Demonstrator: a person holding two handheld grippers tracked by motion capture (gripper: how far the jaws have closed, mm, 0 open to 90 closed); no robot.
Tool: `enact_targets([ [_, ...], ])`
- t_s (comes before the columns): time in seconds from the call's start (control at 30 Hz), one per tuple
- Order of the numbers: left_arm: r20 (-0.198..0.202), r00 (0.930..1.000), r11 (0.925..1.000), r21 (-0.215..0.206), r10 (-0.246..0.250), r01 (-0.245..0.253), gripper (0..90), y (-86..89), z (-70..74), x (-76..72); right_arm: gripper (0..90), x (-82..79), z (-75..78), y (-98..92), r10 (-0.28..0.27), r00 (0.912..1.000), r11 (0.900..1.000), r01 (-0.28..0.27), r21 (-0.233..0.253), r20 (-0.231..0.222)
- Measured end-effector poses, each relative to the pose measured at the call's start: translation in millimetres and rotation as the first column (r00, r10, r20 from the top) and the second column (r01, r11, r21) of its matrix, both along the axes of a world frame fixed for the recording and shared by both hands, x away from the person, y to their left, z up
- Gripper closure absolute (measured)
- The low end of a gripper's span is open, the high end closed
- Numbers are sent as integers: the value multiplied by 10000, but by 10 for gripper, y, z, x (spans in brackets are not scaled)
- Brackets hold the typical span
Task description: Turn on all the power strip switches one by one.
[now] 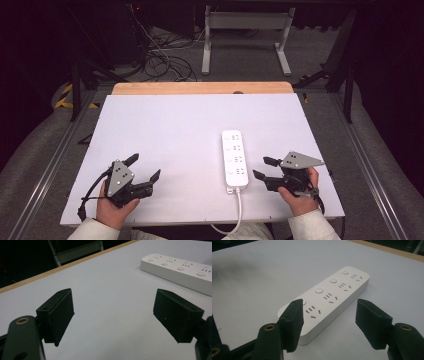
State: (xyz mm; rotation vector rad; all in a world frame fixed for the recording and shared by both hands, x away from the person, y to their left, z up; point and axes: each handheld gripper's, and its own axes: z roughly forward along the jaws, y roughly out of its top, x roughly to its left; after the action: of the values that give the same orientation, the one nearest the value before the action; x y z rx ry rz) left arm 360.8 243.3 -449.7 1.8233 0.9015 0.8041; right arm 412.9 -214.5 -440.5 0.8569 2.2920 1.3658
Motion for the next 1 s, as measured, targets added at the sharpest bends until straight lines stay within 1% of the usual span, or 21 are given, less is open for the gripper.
enact_targets([
  [0.07,-98,9999,9999,-113,27,-28,170,13,9,3,430,15,2,-9,390,9988,9992,-386,137,-296],
  [0.13,-142,9999,9999,-148,-39,37,169,21,17,3,462,30,8,-29,875,9946,9951,-847,511,-558],
  [0.17,-142,9999,9999,-148,-39,37,169,21,17,3,462,30,8,-29,875,9946,9951,-847,511,-558],
  [0.2,-152,9999,9999,-163,-57,54,169,16,20,-1,486,37,17,-30,1131,9917,9924,-1097,558,-619],
  [0.23,-116,9999,9999,-95,-94,93,169,18,25,-3,489,35,19,-26,1136,9916,9925,-1105,522,-610],
  [0.33,-111,9999,9999,-112,-101,99,169,16,27,-8,486,29,20,-2,1044,9933,9943,-1032,279,-486],
  [0.47,-71,10000,10000,-71,16,-16,169,15,22,-7,467,18,30,16,930,9951,9956,-925,151,-340],
  [0.5,-40,10000,10000,-73,20,-20,169,14,22,-8,468,16,33,18,911,9952,9957,-906,166,-346],
  [0.57,-22,10000,10000,-80,9,-9,169,13,22,-8,459,22,37,16,952,9941,9949,-934,370,-512],
  [0.67,14,10000,10000,-18,-22,22,169,8,22,-9,460,22,53,36,550,9971,9982,-535,288,-525],
  [0.73,20,10000,10000,-11,-14,14,169,9,23,-10,460,21,57,43,512,9973,9984,-498,261,-526],
  [0.77,15,10000,10000,-6,-11,11,169,10,23,-9,486,19,74,72,430,9980,9990,-426,101,-473],
  [0.8,6,10000,10000,-37,1,-1,169,10,22,-8,486,19,74,72,430,9980,9990,-426,101,-473],
  [0.83,-3,10000,10000,-57,-4,4,169,9,21,-7,557,20,105,94,433,9983,9991,-431,36,-384],
  [0.87,9,10000,10000,14,-38,38,169,13,22,-3,613,26,123,94,498,9982,9988,-498,14,-321],
  [0.9,-15,10000,10000,-31,-26,26,169,7,19,-4,648,35,141,91,580,9977,9983,-576,102,-345],
  [0.93,3,10000,10000,29,-44,44,169,9,21,-5,676,53,154,83,758,9964,9970,-750,214,-381],
  [1.0,-22,10000,10000,-21,-28,28,169,4,20,-9,690,73,176,81,885,9952,9955,-870,369,-409],
])
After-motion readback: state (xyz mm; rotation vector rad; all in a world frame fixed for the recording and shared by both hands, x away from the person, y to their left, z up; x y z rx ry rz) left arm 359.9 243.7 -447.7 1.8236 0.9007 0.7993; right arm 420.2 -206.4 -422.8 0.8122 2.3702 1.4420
